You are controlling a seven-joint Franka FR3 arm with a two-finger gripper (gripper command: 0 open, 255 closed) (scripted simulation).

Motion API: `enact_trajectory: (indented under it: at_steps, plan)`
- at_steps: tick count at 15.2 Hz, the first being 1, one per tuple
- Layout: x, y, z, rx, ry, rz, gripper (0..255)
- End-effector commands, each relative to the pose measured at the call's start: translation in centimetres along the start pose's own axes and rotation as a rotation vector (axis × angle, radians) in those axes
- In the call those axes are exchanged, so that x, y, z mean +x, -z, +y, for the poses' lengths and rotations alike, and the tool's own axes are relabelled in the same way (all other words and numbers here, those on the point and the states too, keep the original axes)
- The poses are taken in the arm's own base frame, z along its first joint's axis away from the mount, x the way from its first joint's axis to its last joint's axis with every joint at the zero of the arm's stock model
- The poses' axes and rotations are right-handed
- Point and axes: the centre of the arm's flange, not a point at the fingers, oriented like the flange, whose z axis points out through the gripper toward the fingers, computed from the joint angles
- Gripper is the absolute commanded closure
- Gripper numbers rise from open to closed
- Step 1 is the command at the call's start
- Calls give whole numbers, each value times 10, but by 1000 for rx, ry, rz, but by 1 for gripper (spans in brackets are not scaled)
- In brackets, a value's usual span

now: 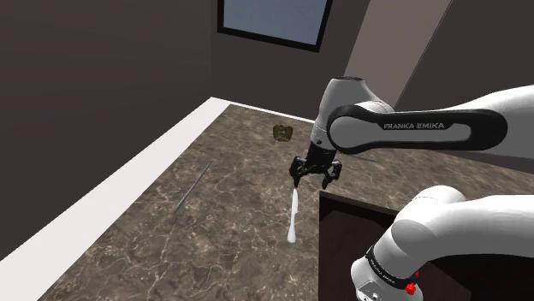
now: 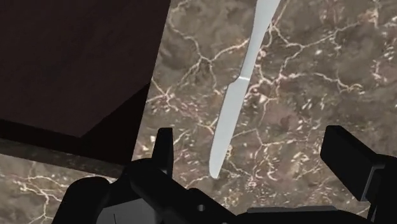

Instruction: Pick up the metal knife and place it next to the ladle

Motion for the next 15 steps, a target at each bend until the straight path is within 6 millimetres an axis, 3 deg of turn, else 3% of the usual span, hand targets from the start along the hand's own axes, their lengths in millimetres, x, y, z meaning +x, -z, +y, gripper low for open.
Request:
enact_trajectory:
  at_steps: [1,5,12,15]
  plan:
    - [-1,-26,-8,-9,-83,22,0]
    - [0,-77,-24,-30,-237,59,0]
    - [2,-114,-23,-30,-237,59,0]
    - [2,-117,-23,-30,-237,59,0]
